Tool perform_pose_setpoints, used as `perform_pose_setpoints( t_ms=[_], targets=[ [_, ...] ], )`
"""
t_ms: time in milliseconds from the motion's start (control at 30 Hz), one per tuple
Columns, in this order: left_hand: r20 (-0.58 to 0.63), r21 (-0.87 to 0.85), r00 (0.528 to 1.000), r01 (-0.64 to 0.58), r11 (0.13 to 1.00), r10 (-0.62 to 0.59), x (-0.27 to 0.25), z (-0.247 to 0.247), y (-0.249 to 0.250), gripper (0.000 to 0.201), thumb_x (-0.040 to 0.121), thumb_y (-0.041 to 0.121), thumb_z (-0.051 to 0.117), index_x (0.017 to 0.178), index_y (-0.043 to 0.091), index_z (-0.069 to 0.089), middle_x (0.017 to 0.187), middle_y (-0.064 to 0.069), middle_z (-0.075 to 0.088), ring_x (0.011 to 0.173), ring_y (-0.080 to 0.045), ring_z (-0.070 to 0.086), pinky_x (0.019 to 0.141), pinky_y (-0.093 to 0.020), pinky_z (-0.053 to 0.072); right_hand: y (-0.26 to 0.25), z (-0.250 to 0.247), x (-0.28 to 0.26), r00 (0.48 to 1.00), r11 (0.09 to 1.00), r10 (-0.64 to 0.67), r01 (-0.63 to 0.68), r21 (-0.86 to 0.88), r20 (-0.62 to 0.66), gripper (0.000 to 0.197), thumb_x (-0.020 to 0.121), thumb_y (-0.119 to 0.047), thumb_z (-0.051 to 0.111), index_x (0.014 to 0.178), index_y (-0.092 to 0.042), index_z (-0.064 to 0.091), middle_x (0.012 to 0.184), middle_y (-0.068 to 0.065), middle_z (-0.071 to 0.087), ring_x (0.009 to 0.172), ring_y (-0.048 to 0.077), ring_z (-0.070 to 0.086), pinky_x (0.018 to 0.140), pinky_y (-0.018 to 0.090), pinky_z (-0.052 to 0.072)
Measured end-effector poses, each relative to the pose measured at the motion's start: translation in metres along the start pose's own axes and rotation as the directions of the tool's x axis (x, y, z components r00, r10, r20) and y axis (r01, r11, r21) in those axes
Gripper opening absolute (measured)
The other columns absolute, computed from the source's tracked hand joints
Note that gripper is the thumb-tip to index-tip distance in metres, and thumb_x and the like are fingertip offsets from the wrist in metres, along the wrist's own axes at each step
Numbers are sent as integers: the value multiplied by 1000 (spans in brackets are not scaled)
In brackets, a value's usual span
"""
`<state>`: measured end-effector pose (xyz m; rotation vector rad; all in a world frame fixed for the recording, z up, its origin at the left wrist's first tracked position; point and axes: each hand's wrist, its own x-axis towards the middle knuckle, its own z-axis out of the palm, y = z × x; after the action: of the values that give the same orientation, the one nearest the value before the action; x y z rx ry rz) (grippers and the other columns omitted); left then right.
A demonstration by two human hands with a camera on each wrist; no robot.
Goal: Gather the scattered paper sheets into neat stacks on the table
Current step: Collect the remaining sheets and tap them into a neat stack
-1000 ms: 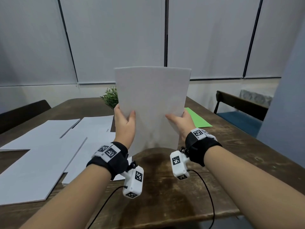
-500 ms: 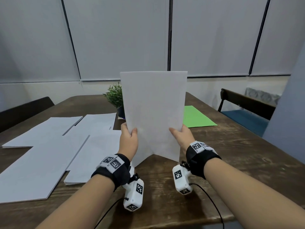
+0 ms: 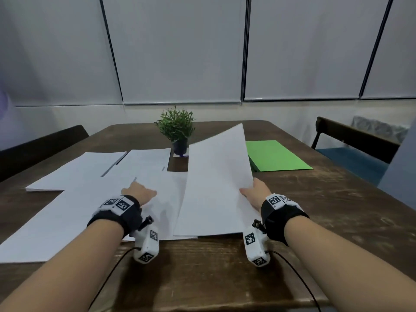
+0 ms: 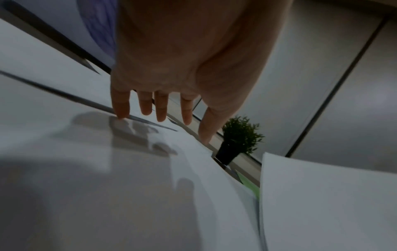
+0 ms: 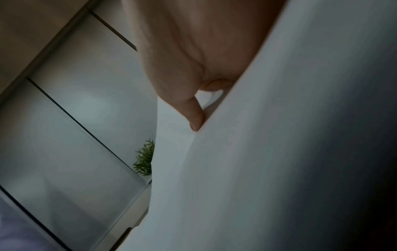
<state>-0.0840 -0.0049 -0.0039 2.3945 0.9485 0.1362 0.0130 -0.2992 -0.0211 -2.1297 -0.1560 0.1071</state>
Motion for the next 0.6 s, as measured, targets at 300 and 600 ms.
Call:
perform_pose_setpoints(
  t_ms=[300, 600],
  targets=[
    [127, 155, 987, 76, 985, -96, 18, -8, -29, 60, 87, 33, 66, 131, -3, 46, 132, -17, 53, 120, -32, 52, 95, -33, 43, 5, 35, 18, 975, 971, 179, -155, -181, 129, 31, 95, -16, 50, 122, -4, 59, 124, 15, 61, 101, 30, 59, 72, 27, 42],
    [141, -109, 984, 124, 986, -109, 21, 3, -22, 58, 99, 42, 41, 135, -4, 43, 137, -22, 49, 123, -35, 50, 100, -34, 39, 7, 44, 27, 956, 949, 239, -193, -248, 172, 37, 90, -32, 60, 116, -5, 61, 118, 12, 65, 108, 31, 60, 91, 33, 48]
  ],
)
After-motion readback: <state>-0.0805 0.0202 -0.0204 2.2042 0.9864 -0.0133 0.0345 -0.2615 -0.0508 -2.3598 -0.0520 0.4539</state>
